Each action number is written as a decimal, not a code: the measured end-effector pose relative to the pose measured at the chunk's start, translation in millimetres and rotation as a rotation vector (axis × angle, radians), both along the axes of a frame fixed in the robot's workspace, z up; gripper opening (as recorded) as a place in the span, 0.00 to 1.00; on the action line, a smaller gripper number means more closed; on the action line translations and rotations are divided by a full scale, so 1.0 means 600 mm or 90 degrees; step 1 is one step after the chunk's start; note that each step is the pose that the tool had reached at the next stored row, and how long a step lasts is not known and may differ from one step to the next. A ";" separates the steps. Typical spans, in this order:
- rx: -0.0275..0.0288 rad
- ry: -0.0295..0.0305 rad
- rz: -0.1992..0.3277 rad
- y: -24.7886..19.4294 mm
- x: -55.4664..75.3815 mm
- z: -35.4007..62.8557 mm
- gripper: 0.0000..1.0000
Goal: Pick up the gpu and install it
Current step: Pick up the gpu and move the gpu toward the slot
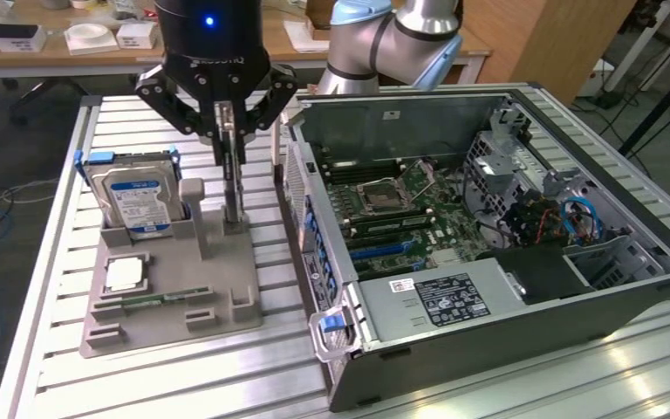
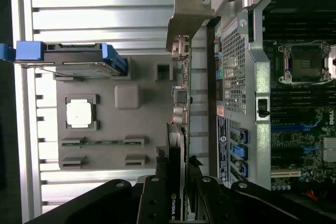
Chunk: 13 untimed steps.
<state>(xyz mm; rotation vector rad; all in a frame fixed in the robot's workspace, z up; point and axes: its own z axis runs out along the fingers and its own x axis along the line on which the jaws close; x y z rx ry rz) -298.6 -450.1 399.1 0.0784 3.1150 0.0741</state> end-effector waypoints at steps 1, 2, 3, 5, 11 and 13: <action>0.0000 0.0000 0.000 0.0000 0.002 0.000 0.26; 0.0000 0.0000 0.000 0.0000 0.004 0.000 0.26; 0.0000 0.0000 0.000 0.0001 0.005 0.000 0.26; 0.0000 0.0000 0.000 0.0000 0.009 0.000 0.26; 0.0000 0.0000 0.000 0.0001 0.019 0.000 0.26; 0.0000 0.0000 0.000 0.0000 0.022 0.000 0.26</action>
